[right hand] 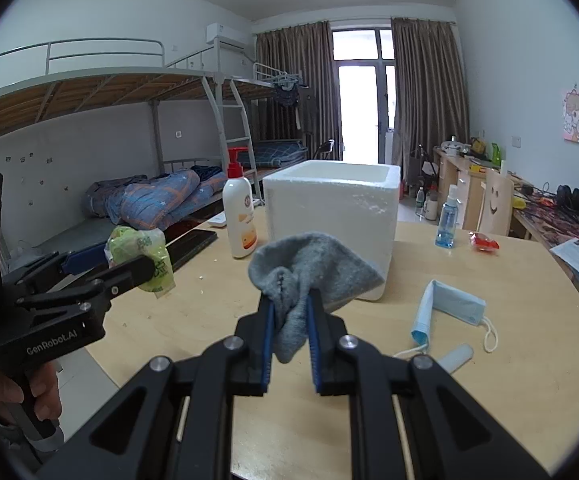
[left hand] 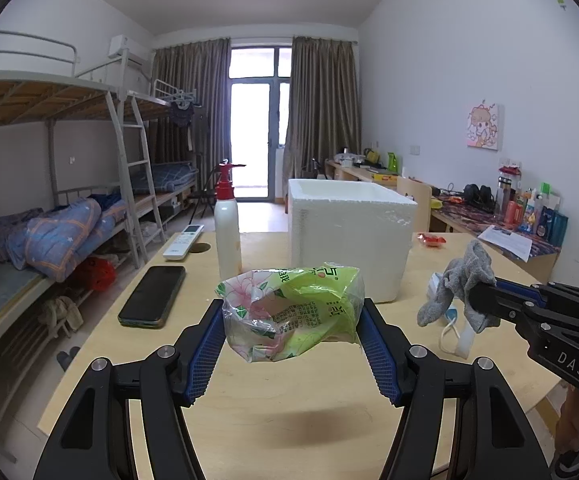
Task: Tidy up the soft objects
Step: 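Lift the grey sock with the right tool while the left tool carries the wrapper toward the box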
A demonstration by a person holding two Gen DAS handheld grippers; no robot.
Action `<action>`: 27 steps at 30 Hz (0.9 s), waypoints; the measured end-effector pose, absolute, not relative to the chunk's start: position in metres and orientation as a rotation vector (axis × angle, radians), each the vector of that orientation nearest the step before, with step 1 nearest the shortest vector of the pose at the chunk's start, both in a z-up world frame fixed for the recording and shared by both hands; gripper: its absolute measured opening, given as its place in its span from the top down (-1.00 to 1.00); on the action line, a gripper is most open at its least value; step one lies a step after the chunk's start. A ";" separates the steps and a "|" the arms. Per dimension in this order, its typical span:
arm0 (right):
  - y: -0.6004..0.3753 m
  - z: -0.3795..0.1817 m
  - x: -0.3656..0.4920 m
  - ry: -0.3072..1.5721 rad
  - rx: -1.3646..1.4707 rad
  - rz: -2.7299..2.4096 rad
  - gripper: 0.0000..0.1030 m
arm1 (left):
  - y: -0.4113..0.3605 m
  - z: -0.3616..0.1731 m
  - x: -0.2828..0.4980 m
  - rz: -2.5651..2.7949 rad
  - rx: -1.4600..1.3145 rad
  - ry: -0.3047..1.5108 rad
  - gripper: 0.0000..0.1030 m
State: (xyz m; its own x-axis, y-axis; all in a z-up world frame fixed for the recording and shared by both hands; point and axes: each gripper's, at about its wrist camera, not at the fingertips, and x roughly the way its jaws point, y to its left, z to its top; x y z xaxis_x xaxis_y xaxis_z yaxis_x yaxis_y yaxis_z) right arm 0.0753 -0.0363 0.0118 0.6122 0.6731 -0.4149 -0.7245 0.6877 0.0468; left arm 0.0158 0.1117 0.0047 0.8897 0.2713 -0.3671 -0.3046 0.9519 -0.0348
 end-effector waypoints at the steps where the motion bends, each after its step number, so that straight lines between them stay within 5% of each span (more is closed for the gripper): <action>1: -0.035 0.012 0.076 0.425 -0.130 0.808 0.64 | 0.112 0.005 0.016 0.301 -0.092 0.369 -0.29; 27: -0.023 0.052 0.113 0.403 -0.137 0.793 0.64 | 0.126 0.046 0.053 0.271 -0.084 0.338 -0.29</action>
